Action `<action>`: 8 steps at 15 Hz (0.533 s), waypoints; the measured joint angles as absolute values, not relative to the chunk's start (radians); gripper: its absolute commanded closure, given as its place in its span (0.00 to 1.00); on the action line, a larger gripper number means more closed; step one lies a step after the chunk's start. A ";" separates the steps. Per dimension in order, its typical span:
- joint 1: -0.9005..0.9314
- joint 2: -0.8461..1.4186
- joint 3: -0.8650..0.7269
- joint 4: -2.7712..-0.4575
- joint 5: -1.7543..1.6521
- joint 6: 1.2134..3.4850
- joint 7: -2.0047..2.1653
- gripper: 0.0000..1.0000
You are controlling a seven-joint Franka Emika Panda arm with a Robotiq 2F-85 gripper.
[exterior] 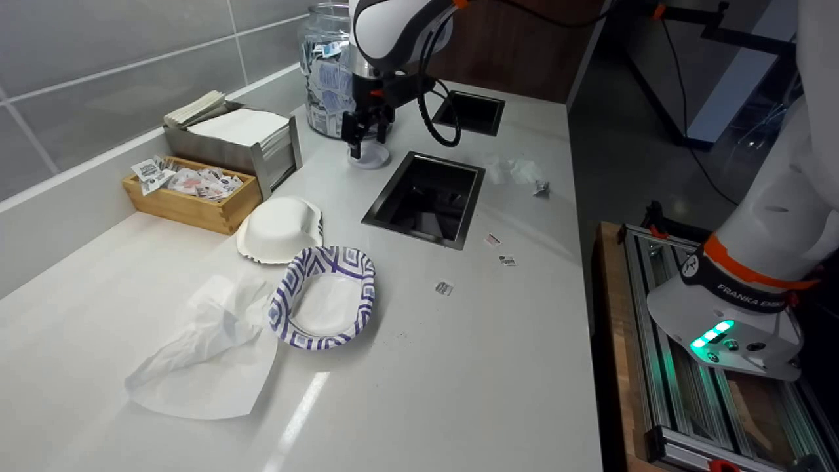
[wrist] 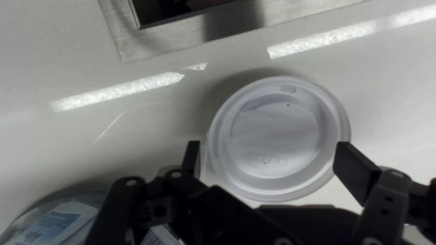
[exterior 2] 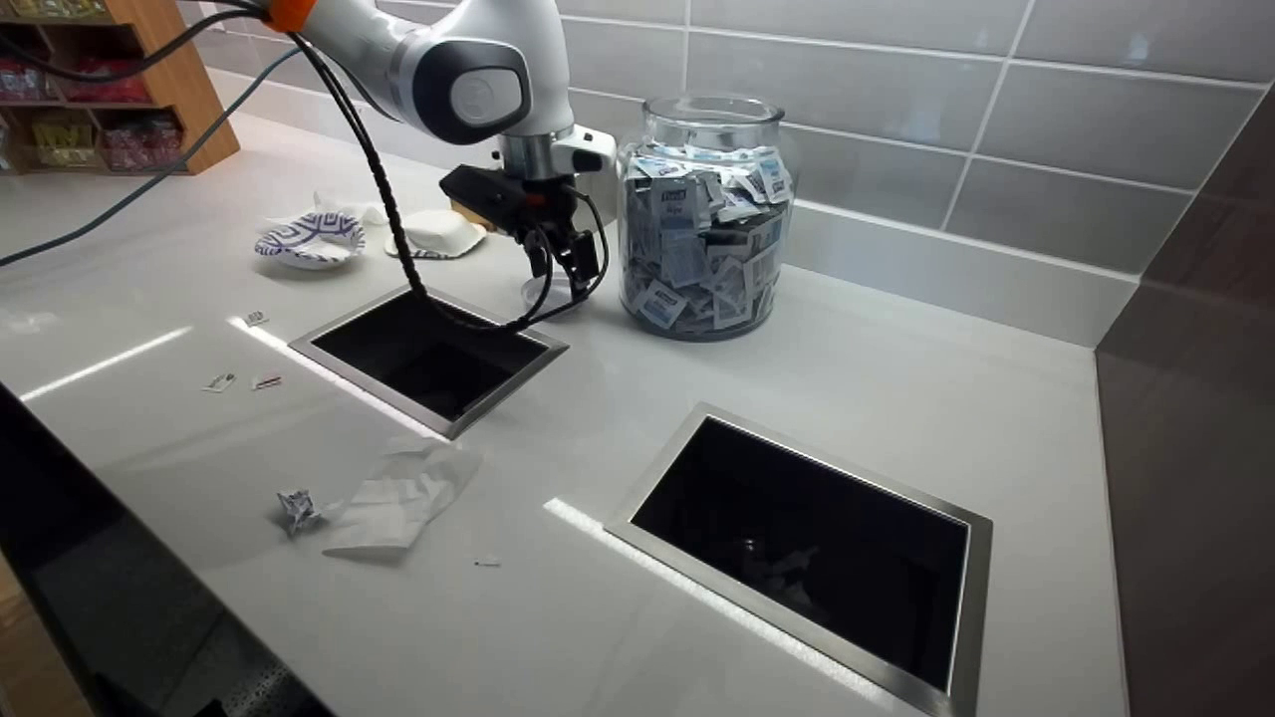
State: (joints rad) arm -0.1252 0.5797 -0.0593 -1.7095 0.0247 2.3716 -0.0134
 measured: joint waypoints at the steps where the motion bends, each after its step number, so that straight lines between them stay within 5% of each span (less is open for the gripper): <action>1: -0.126 0.583 -0.059 -1.711 0.025 2.372 -0.015 0.00; 7: -0.130 0.596 -0.057 -1.715 0.028 2.374 -0.036 0.00; 8: -0.131 0.600 -0.057 -1.715 0.028 2.374 -0.039 0.13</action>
